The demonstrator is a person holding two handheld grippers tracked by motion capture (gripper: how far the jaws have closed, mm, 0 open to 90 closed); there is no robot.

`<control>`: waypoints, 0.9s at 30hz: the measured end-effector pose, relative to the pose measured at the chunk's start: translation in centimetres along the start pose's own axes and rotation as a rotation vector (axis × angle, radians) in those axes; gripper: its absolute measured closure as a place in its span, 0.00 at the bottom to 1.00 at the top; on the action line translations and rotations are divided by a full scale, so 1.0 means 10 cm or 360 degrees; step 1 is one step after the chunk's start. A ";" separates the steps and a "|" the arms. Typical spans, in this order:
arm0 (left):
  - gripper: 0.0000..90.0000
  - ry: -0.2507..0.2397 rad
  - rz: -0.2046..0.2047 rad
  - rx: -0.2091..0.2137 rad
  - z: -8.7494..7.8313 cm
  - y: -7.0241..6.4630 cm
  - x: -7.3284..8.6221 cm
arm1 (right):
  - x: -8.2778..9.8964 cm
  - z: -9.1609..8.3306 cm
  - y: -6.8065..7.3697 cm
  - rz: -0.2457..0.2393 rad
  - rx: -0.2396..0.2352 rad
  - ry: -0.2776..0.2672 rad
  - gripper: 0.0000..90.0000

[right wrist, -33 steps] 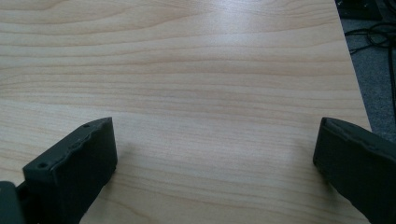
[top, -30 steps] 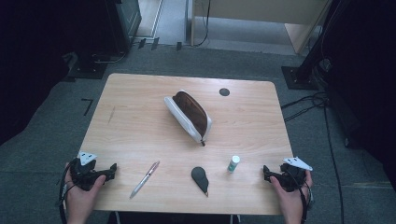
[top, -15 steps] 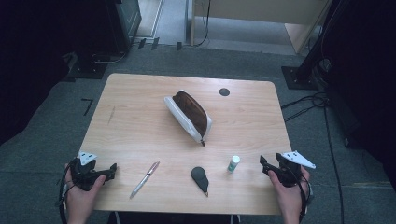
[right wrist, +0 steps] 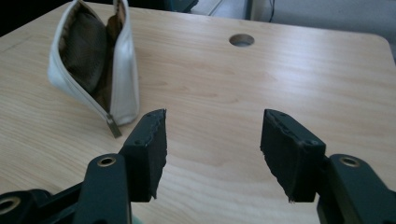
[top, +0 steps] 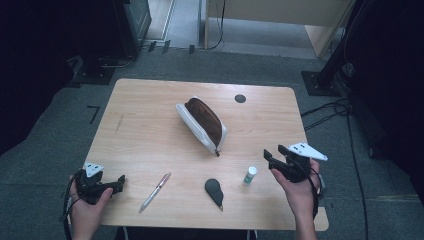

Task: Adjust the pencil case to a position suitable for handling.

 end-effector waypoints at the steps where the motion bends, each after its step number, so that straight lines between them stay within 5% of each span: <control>1: 0.00 0.0000 0.0000 0.0000 0.00 0.00 0.00 | -0.04 0.02 0.03 -0.0013 -0.0013 0.0003 0.47; 10: 0.00 0.0001 0.0001 0.0000 0.00 0.00 0.00 | -0.36 0.34 0.28 -0.0084 -0.0191 0.0037 0.49; 17: 0.00 0.0003 0.0005 0.0000 0.00 0.00 0.00 | -0.55 0.53 0.36 -0.0102 -0.0220 0.0047 0.50; 27: 0.00 0.0000 0.0002 0.0000 0.00 0.00 0.00 | -0.69 0.89 0.47 -0.0195 -0.0385 0.0208 0.53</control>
Point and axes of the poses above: each handheld gripper's, and its own axes: z roughly forward along the jaws, x roughly out of its underside, y roughly to its left, the point moved 5 cm from there along z, roughly forward along the jaws, and after that the axes turned 4 degrees about z, right-handed, at the moved point
